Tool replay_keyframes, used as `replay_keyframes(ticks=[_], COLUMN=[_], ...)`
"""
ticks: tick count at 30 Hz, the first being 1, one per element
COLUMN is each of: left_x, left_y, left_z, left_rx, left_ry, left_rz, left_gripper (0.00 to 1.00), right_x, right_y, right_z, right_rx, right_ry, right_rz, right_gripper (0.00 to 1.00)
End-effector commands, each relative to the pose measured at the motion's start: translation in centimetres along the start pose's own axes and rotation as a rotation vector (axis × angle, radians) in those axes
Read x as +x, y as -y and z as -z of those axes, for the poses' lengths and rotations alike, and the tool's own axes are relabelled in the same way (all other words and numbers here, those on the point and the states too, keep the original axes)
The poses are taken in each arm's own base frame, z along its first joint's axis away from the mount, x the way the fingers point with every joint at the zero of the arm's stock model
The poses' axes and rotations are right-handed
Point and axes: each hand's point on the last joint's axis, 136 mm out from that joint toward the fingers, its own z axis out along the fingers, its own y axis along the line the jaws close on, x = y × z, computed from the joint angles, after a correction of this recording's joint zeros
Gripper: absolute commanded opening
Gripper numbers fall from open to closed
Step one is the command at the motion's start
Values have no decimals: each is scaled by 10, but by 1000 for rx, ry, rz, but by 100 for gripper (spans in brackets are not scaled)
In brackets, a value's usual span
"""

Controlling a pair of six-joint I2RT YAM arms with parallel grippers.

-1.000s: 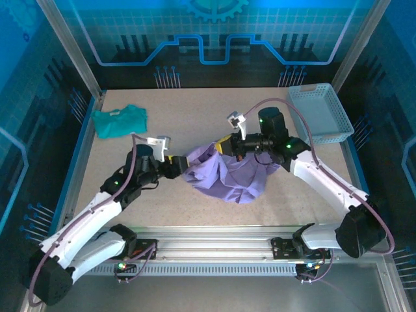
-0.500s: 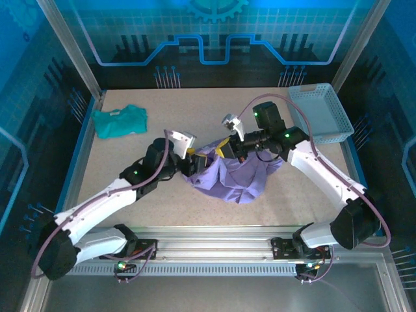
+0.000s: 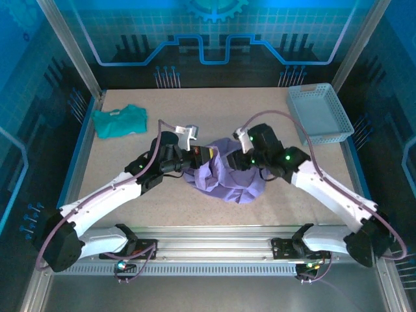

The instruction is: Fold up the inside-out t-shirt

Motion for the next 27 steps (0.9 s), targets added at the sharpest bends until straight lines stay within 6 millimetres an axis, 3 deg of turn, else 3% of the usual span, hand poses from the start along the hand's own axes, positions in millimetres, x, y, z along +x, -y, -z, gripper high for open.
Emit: replay_keyframes(ticks=[1, 7, 10, 13, 15, 17, 21, 27], left_x=[-2, -1, -2, -4, -4, -6, -9, -6], left_y=[6, 3, 4, 0, -9, -19, -41, -50], left_z=[3, -1, 0, 3, 6, 8, 11, 14], left_rx=[28, 13, 18, -9, -54, -106, -175, -167], left_ry=[26, 16, 20, 36, 50, 66, 82, 76], left_rz=[86, 85, 86, 78, 60, 39, 18, -22], left_gripper=[0, 0, 0, 0, 0, 0, 0, 2], right_x=[-4, 15, 22, 21, 16, 7, -9, -25], right_y=[-17, -44, -38, -40, -47, -60, -88, -100], right_z=[4, -7, -20, -27, -21, -8, 26, 44], right_rx=[-5, -63, -18, -47, -128, -276, -630, -794], right_ry=[96, 148, 137, 139, 159, 206, 284, 323], right_rz=[-64, -56, -58, -41, -11, 25, 99, 165], right_gripper=[52, 58, 56, 27, 12, 4, 2, 1])
